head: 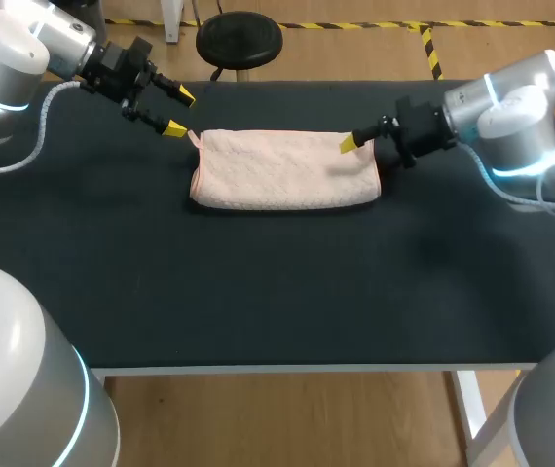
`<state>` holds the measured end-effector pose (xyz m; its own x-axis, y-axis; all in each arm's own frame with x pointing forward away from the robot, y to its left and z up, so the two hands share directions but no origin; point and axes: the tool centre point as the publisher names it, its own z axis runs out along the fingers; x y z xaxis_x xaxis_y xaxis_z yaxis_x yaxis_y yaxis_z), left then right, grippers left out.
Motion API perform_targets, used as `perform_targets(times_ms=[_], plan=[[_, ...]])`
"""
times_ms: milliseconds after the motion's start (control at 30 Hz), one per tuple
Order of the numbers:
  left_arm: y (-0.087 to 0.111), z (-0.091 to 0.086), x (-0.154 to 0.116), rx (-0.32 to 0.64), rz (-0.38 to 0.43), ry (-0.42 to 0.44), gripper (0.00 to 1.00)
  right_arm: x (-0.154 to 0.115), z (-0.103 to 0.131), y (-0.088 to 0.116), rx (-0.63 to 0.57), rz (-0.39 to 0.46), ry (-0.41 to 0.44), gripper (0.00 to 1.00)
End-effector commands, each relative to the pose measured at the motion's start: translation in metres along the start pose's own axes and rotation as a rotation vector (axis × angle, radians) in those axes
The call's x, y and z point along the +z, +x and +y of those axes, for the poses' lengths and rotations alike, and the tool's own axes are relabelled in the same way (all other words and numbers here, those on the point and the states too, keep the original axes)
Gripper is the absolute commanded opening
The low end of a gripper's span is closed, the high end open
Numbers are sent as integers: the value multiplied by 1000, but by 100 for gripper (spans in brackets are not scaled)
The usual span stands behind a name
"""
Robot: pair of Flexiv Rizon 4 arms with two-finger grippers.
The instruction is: Fold the towel
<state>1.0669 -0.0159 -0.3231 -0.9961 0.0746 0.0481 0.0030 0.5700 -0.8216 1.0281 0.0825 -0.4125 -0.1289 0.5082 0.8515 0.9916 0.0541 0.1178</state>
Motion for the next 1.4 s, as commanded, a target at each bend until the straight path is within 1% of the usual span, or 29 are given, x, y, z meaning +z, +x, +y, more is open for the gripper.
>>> perform_targets(times_ms=[33, 67, 100, 200, 333, 500, 567, 667, 733, 833, 967, 1100, 1233, 1400], plan=[[-1, 1, 1, 2, -1, 1, 100, 20, 2, -11, 1, 11, 4, 77], [-1, 1, 1, 2, -1, 1, 100, 18, 3, -10, 7, 11, -4, 33], [-1, 1, 1, 2, -1, 1, 100, 17, 3, -10, 11, 10, -5, 0], [-1, 1, 1, 2, -1, 1, 100, 13, 5, -9, 29, -19, -25, 0], [-1, 1, 1, 2, -1, 1, 100, 7, 6, -7, 67, -41, -30, 0], [-1, 1, 1, 2, -1, 1, 100, 4, 10, -3, 105, -91, -38, 0], [-1, 1, 1, 2, -1, 1, 100, 2, 13, 1, 128, -105, -44, 0], [-1, 1, 1, 2, -1, 1, 100, -1, 18, 9, 126, -140, -52, 0], [-1, 1, 1, 2, -1, 1, 100, -1, 22, 18, 128, -150, -53, 0], [-1, 1, 1, 2, -1, 1, 100, 2, 27, 36, 90, -160, -48, 0], [-1, 1, 1, 2, -1, 1, 100, 13, 33, 59, 42, -143, -33, 0], [-1, 1, 1, 2, -1, 1, 100, 26, 41, 87, -11, -105, -21, 0], [-1, 1, 1, 2, -1, 1, 100, 48, 45, 113, -67, -85, 2, 0], [-1, 1, 1, 2, -1, 1, 100, 88, 47, 132, -101, -59, 61, 0]])
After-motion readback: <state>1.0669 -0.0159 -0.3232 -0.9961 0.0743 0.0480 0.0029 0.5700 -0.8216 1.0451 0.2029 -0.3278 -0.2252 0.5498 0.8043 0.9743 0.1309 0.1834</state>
